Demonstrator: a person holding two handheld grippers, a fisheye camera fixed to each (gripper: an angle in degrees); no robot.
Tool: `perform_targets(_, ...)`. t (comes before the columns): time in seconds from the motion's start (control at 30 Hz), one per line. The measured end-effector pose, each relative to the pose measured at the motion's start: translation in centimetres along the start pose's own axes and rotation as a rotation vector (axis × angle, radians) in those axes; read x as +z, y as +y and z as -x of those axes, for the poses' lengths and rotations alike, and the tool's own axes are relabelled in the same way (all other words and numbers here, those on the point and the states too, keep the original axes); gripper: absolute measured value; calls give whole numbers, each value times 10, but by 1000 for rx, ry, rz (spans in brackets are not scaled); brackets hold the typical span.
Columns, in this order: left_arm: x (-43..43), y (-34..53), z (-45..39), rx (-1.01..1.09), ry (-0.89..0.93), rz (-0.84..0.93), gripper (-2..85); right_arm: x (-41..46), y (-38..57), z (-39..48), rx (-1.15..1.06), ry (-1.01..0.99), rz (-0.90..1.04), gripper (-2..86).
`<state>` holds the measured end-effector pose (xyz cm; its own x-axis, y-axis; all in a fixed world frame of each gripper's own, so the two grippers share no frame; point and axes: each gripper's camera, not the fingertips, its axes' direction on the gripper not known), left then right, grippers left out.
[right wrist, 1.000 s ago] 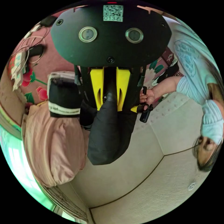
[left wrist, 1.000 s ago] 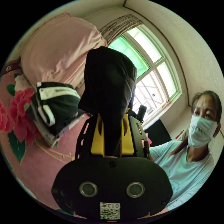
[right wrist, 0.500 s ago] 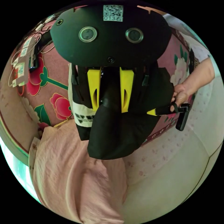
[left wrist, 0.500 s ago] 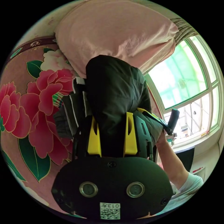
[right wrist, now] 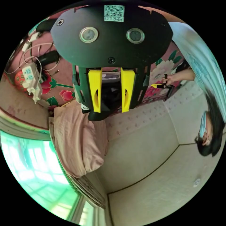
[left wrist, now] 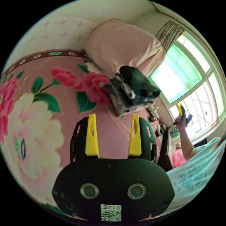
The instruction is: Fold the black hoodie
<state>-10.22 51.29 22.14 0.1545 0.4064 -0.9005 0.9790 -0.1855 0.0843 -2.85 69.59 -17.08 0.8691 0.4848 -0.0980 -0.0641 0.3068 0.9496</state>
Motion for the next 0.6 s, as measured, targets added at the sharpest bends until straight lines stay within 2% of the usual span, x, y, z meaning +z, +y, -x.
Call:
perform_targets(0.07,-61,99,8,-108,-162,66,198,-23,42,92,-84,90,-3,120)
perform_targets(0.17,-139,220,10,-323,-332,102,192,-2,86,196,-124,150,33,102)
perform_targets(0.3,-234,338,5,-564,-465,37,188,78,100,319,-212,32,107,46)
perform_targets(0.37,-291,398,5,-676,-572,-6,189,149,100,406,-260,-69,252,21)
perform_targets(0.47,-354,444,7,-695,-730,-15,192,222,121,519,-304,-316,311,18)
perform_targets(0.6,-426,480,23,-648,-884,20,194,298,177,666,-420,-395,414,40)
